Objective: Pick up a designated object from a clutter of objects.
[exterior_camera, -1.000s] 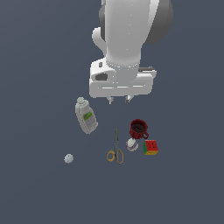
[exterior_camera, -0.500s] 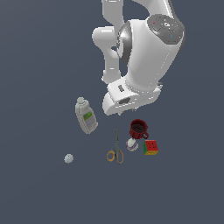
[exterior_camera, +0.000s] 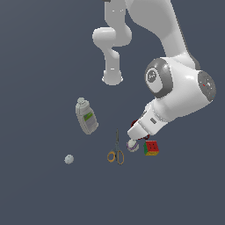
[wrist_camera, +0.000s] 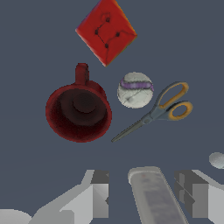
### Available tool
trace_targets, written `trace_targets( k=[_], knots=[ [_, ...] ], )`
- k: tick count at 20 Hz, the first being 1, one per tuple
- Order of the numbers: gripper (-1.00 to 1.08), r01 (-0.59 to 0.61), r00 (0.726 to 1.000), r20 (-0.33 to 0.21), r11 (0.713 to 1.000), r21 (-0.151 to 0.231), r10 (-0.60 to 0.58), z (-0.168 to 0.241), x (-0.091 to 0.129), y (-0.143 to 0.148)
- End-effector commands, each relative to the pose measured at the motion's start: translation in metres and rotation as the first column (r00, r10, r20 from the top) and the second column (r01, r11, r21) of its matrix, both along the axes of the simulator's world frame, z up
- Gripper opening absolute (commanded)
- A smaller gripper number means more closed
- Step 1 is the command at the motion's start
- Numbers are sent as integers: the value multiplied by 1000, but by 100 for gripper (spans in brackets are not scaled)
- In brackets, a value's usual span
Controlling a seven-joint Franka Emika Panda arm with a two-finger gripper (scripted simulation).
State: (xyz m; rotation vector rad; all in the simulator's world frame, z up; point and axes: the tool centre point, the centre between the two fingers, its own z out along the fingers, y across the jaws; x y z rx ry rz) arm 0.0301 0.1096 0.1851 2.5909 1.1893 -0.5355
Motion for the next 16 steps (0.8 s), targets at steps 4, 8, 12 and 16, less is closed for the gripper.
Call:
trace_targets(
  k=[4,8,12,16],
  knots=[
    [28,-239,964,-136,968,-73,228,-40,1,25],
    [28,-365,916,-218,926,-101,337,-63,0,39],
    [28,-450,870,-279,886,-114,406,-78,-1,48],
    [28,-498,839,-316,859,-120,443,-88,-2,54]
  ],
)
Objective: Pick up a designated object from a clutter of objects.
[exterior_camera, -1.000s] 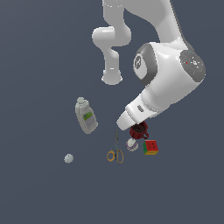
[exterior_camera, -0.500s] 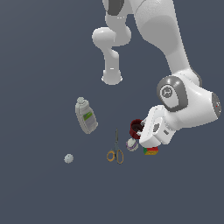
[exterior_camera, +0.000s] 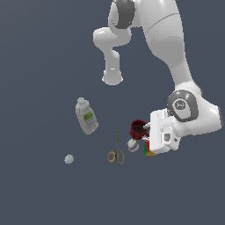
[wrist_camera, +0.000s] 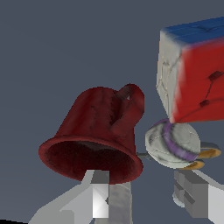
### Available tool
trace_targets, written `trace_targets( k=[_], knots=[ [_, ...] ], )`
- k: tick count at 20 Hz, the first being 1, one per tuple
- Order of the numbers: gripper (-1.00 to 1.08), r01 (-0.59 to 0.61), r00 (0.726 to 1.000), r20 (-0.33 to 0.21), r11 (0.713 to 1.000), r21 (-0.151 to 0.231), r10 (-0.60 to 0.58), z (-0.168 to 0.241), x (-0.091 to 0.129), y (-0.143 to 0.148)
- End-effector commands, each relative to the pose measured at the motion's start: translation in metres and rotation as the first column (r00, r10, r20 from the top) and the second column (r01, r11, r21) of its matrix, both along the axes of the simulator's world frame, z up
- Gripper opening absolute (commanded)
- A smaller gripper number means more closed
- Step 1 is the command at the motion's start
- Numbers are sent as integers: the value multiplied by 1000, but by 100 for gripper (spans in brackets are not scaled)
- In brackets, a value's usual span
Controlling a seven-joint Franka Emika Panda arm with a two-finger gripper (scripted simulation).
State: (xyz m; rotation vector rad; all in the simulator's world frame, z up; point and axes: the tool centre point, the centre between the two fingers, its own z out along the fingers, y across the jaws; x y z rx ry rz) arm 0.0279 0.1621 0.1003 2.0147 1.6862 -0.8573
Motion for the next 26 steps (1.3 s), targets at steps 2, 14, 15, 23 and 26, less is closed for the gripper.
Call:
trace_targets(
  k=[2,14,15,23,26],
  knots=[
    [28,-32,999,-19,999,-15,32,-5,0,3],
    [28,-35,999,-22,999,-15,35,-24,-6,-12],
    [28,-35,999,-22,999,-15,35,-25,-6,-14],
    [-100,-36,999,-23,999,-16,36,-28,-7,-16],
    [-100,-36,999,-23,999,-16,36,-28,-7,-16]
  ],
)
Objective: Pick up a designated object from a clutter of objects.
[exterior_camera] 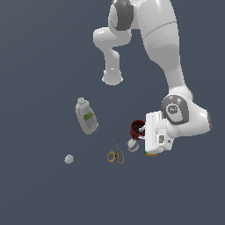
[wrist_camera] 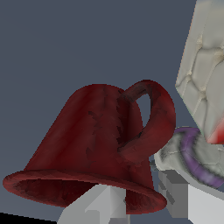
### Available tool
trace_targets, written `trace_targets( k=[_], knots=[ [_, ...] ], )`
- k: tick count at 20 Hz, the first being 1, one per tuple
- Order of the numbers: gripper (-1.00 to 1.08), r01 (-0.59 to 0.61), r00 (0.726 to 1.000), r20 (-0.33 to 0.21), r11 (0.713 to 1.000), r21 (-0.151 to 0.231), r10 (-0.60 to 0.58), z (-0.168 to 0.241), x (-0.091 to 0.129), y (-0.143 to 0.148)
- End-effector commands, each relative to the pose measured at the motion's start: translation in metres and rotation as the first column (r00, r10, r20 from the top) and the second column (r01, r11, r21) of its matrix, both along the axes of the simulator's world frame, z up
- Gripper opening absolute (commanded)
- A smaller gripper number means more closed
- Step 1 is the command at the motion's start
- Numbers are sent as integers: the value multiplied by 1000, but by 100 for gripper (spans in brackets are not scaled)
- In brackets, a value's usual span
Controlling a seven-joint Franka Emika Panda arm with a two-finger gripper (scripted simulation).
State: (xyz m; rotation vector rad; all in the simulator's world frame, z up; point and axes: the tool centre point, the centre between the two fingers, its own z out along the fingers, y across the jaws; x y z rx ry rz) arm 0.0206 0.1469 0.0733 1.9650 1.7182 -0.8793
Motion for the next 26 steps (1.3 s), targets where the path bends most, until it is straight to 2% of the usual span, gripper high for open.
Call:
trace_targets(
  k=[1,6,11,26],
  knots=[
    [-100,1,1000,-1,1000,-1,-1,-1,0,-1],
    [-100,-2,1000,2,1000,0,2,4,1,0],
    [-100,-10,1000,13,1000,1,10,31,11,-1],
    [-100,-69,994,89,998,2,69,206,66,-4]
  ],
)
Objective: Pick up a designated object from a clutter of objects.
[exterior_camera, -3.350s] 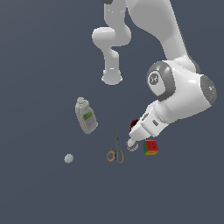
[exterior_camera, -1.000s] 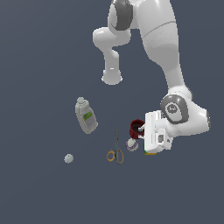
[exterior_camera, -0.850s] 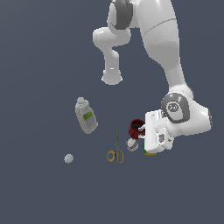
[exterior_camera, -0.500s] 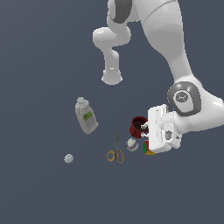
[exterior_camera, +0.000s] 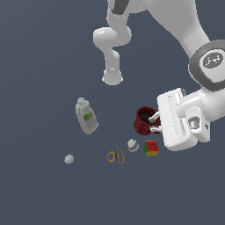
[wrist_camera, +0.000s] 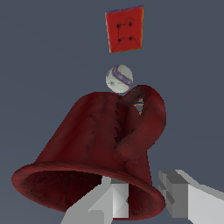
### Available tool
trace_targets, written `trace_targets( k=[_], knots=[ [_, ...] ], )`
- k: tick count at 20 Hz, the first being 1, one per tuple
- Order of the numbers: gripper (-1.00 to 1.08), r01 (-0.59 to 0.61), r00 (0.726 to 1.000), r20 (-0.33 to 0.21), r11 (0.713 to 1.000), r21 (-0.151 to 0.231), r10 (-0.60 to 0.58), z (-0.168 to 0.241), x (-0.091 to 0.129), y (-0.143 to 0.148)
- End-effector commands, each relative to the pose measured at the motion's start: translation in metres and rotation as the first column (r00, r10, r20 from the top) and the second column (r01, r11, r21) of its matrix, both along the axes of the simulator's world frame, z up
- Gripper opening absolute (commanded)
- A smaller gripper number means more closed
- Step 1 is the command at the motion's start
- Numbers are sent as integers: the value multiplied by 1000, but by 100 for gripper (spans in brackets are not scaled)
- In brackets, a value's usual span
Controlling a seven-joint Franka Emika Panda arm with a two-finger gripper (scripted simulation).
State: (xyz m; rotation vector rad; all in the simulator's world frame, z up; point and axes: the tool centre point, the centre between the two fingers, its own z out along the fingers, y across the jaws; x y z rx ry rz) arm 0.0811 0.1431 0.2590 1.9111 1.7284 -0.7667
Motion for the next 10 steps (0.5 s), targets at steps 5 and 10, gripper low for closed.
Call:
trace_targets(
  k=[5,10],
  knots=[
    [-100,-26,999,34,1000,2,26,76,21,0],
    [-100,-42,998,52,999,3,41,119,32,1]
  ],
)
